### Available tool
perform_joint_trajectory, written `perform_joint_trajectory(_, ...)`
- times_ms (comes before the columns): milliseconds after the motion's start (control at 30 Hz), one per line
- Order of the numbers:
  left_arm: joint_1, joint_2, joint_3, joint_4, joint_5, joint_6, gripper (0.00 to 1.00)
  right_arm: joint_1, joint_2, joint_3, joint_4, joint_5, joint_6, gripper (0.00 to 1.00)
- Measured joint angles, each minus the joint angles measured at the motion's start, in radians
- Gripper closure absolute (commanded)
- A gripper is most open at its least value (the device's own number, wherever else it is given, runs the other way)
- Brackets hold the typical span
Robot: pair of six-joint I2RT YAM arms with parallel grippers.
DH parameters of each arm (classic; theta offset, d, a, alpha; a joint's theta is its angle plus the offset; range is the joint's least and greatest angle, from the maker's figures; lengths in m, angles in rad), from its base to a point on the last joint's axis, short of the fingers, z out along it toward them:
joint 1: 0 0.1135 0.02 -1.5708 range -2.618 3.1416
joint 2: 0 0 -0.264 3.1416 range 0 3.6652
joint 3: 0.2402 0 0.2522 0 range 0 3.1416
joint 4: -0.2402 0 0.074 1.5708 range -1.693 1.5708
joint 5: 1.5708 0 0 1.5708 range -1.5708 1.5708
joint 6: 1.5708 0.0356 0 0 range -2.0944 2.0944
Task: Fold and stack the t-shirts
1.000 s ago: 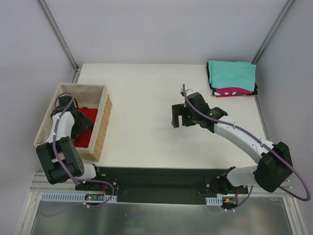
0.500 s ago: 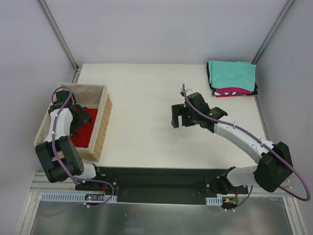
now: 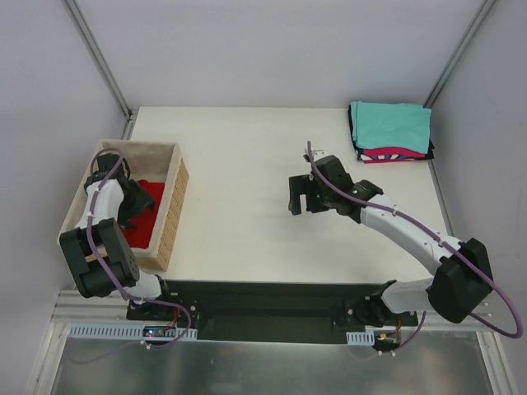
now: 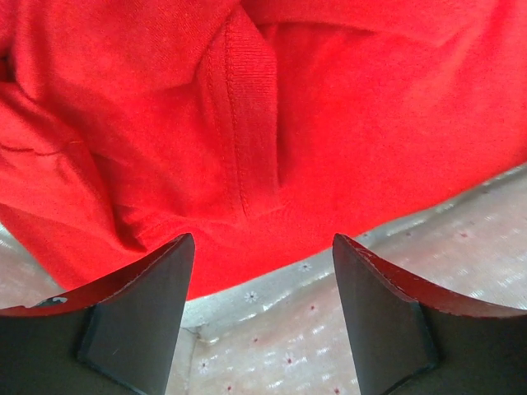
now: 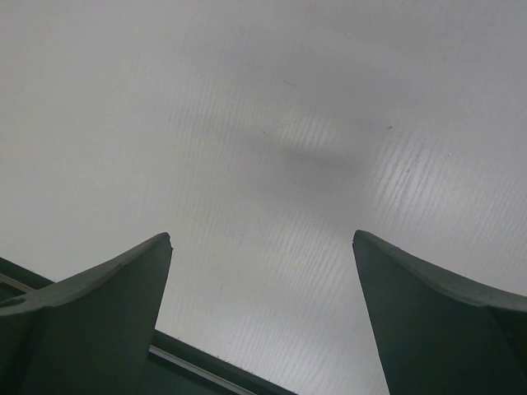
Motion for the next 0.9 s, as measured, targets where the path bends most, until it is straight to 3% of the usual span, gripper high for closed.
perform_joint_trajectory(100, 0.000, 0.029, -0.007, 0.006, -0.003, 0.000, 0.32, 0.000, 0.000, 0.000, 0.000, 0.000, 0.000, 0.03)
perform_joint_trajectory(167, 0.000, 0.064, -0.018, 0.010, -0.003, 0.000, 0.47, 0.000, 0.000, 0.000, 0.000, 0.000, 0.000, 0.03)
perform_joint_trajectory(200, 0.000, 0.068, -0.021, 0.010, -0.003, 0.000, 0.69, 0.000, 0.000, 0.000, 0.000, 0.000, 0.000, 0.03)
perform_joint_trajectory(300, 0.000, 0.070, -0.023, 0.012, -0.011, 0.000, 1.00, 0.000, -0.002, 0.000, 0.000, 0.001, 0.000, 0.03)
perform_joint_trajectory(667, 0.000, 0.059, -0.023, 0.011, -0.021, 0.001, 1.00, 0.000, -0.010, -0.002, 0.000, 0.002, 0.000, 0.03)
perform_joint_trajectory(900, 0.000, -0.100, 0.015, -0.012, 0.029, 0.000, 1.00, 0.000, -0.011, -0.002, 0.000, 0.002, 0.000, 0.03)
